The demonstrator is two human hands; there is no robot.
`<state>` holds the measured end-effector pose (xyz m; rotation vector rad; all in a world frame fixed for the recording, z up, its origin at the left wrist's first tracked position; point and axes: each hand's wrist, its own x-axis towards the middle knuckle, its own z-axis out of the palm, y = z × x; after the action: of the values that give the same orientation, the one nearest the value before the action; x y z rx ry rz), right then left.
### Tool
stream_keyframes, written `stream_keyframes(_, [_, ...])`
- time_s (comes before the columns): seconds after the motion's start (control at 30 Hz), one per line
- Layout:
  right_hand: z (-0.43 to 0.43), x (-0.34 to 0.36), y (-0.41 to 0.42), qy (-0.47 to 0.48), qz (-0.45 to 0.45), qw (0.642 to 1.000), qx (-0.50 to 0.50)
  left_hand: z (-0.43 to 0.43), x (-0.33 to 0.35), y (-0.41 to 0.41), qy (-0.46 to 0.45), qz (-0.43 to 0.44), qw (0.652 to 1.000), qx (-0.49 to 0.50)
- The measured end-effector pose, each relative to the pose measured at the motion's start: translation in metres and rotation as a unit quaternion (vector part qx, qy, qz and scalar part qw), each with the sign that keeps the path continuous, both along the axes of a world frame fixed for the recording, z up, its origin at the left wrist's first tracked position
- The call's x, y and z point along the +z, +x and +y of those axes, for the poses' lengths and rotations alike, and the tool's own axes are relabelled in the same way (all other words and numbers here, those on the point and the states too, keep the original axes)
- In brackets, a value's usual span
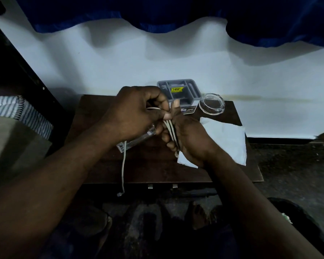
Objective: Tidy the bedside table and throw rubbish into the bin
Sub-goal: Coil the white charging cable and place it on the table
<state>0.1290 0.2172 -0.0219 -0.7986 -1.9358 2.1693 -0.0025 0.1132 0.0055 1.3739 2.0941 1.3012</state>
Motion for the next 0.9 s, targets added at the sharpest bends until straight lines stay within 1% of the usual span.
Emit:
stream_keyframes(0.13, [0.006,0.006,0.004,-0.142,0.038,0.988,0.046,0.004,-0.004,-0.008,0.020,-0.080,0.997,0.014])
stream_keyframes(0.23, [0.012,0.009,0.007,-0.250,0.080,0.961,0.086,0.004,-0.005,-0.011,-0.010,-0.183,0.983,0.019])
stream_keyframes(0.3, [0.014,0.007,0.007,-0.337,0.129,0.927,0.102,0.004,-0.008,-0.009,-0.046,-0.242,0.969,0.008])
stream_keyframes(0.33, [0.015,0.006,0.007,-0.373,0.159,0.908,0.102,0.004,-0.010,-0.008,-0.063,-0.254,0.965,0.003])
stream_keyframes(0.47, [0.019,0.006,0.004,-0.444,0.279,0.849,0.068,0.006,-0.011,0.005,-0.118,-0.283,0.952,-0.004])
stream_keyframes(0.53, [0.020,0.004,0.001,-0.477,0.325,0.816,0.040,0.006,-0.014,0.014,-0.165,-0.279,0.945,-0.036])
stream_keyframes(0.6, [0.021,0.000,0.000,-0.498,0.358,0.790,-0.013,0.006,-0.018,0.022,-0.213,-0.268,0.937,-0.071])
stream_keyframes(0.7, [0.029,-0.006,0.000,-0.491,0.398,0.767,-0.109,0.005,-0.023,0.028,-0.239,-0.285,0.924,-0.086])
stream_keyframes(0.83, [0.038,-0.003,0.003,-0.455,0.422,0.766,-0.168,0.003,-0.027,0.030,-0.288,-0.236,0.919,-0.130])
stream_keyframes(0.9, [0.040,-0.004,0.003,-0.417,0.406,0.789,-0.198,0.004,-0.027,0.029,-0.296,-0.195,0.924,-0.141])
